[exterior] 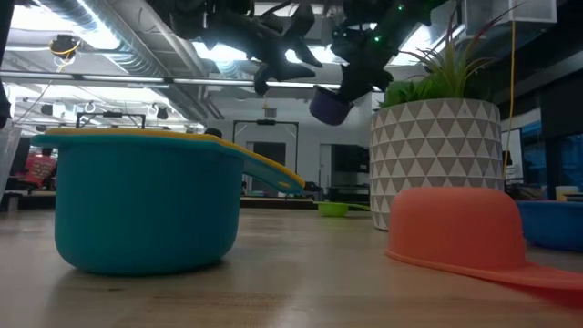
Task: Nest measuring cups in basket
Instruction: Stack the dark blue measuring cup on top of the yellow measuring cup
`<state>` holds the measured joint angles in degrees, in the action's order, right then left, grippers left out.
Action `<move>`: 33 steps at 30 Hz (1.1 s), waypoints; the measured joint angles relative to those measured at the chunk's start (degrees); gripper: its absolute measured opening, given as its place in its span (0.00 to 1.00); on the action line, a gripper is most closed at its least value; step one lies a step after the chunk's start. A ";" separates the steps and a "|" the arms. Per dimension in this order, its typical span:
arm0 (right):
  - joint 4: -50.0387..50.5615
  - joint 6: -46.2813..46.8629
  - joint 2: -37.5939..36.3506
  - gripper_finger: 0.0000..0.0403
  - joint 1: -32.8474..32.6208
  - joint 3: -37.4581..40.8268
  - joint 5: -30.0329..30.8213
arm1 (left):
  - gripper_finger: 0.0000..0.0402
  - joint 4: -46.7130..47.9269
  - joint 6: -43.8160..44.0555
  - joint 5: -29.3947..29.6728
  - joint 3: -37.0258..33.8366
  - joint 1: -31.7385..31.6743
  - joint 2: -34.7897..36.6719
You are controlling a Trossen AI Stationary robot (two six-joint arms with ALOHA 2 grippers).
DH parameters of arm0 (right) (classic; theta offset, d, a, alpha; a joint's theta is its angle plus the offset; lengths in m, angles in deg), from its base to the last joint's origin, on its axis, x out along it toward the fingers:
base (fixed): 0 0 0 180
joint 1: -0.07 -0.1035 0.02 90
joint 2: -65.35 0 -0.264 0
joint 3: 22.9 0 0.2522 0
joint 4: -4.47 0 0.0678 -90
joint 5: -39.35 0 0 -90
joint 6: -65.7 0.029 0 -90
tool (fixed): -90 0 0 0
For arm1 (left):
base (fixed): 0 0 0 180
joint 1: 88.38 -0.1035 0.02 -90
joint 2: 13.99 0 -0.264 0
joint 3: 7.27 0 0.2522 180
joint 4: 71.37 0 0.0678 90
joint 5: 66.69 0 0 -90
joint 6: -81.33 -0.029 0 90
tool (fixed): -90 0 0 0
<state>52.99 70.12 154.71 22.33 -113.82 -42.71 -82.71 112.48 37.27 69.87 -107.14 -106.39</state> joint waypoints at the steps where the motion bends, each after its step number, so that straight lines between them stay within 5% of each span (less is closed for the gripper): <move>1: -0.33 -0.02 0.00 0.04 -0.41 0.00 0.00 | 0.25 0.08 0.40 -0.35 0.00 -0.28 0.00; 9: -0.74 -1.54 0.00 0.04 -2.10 0.02 0.73 | 0.25 0.18 1.74 -0.37 0.00 -0.79 0.00; 15: 0.29 -1.88 0.00 0.04 -2.02 0.02 9.16 | 0.25 0.20 1.85 -0.29 0.00 -0.72 0.00; 33: -2.02 -3.71 0.00 0.04 -3.24 0.04 9.49 | 0.25 0.20 1.80 2.06 0.00 -0.72 -0.02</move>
<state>50.97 66.42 154.71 19.09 -113.78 -33.22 -82.51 114.28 39.32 69.87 -107.87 -106.42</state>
